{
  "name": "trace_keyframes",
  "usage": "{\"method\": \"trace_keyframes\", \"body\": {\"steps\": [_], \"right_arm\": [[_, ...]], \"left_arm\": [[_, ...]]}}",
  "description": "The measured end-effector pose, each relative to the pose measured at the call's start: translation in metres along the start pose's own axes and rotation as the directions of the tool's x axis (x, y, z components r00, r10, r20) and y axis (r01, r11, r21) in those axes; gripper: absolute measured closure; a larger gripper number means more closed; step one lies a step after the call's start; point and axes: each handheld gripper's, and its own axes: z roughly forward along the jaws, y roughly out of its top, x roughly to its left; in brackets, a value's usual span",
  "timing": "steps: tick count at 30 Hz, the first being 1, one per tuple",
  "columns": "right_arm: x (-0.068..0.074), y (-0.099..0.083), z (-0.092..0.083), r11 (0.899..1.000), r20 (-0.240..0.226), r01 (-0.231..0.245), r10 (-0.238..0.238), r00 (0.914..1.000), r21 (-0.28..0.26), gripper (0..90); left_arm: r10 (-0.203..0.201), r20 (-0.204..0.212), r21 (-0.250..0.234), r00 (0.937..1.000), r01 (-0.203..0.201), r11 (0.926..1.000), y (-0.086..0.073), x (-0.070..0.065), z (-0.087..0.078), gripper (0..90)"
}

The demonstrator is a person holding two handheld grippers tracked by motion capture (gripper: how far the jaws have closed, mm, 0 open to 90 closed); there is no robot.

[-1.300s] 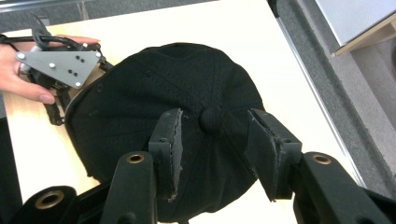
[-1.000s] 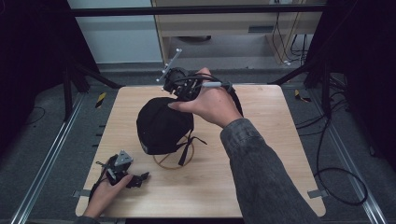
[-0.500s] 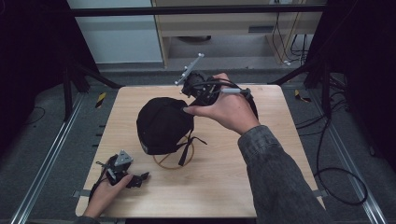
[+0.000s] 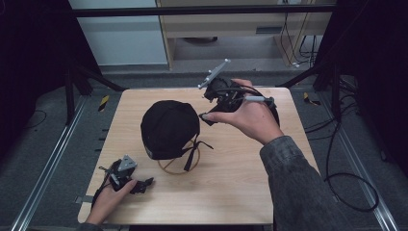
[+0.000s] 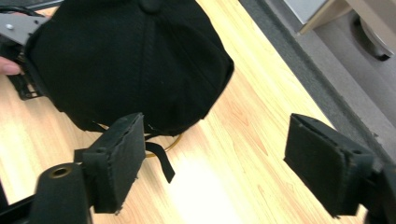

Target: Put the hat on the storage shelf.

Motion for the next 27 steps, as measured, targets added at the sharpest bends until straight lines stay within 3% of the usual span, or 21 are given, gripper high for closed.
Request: {"method": "trace_keyframes", "body": {"steps": [17, 27], "right_arm": [[-0.009, -0.032, -0.006, 0.999, 0.066, -0.037, 0.039, 0.9970, -0.030, 6.1], [-0.019, -0.078, -0.001, 0.995, 0.099, -0.102, 0.103, 0.9898, -0.019, 5.8]], "left_arm": [[0.000, 0.000, 0.000, 1.0000, 0.000, 1.0000, 0.000, 0.000, 0.000, 0.0], [0.000, -0.001, -0.002, 1.0000, 0.000, 1.0000, 0.000, 0.000, 0.000, 0.0]]}}
